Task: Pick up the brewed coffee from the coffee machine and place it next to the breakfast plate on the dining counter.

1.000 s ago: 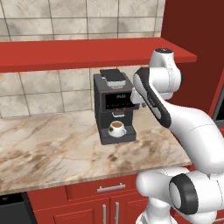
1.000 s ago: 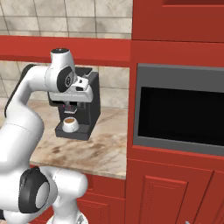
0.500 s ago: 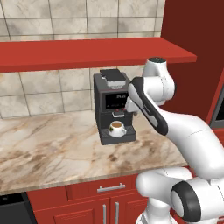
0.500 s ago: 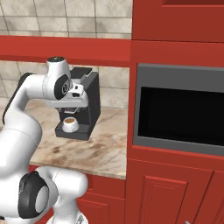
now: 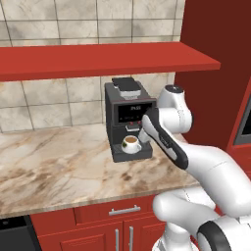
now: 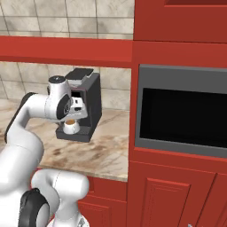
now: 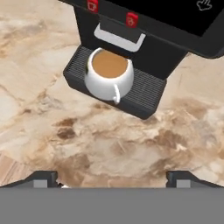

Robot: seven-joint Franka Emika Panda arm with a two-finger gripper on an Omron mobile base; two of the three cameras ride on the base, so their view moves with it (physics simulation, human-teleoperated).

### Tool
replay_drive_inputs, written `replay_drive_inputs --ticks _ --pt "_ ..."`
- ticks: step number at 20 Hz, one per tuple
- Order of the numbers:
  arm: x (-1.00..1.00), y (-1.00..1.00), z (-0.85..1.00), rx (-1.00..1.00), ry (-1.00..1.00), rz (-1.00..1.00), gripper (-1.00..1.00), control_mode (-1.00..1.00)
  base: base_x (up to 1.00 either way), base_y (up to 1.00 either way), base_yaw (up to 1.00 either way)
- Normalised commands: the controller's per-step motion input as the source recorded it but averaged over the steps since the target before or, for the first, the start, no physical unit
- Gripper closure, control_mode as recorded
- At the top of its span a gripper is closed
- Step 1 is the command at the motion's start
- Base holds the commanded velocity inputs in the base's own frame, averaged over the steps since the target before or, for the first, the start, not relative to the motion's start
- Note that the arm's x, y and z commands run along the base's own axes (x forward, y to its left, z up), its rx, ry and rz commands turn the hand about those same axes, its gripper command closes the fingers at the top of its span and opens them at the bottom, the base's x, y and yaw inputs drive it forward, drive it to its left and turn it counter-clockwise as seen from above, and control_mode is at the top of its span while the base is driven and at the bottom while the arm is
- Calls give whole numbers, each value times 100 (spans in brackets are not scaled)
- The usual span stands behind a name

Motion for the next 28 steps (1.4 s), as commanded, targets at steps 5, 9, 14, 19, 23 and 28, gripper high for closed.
replay_drive_inputs --ticks 5,9,14,19,23,28 --pt "11 0 -40 0 -1 14 -100 -100 0 0 0" --pt "30 0 -36 0 0 9 -100 -100 0 0 0" --pt "46 0 -33 1 0 7 -100 -100 0 0 0" --pt "49 0 -33 1 0 7 -100 -100 0 0 0" --pt "45 8 -28 1 0 5 -100 -100 0 0 0" --pt "28 21 -11 2 0 2 -100 -100 0 0 0"
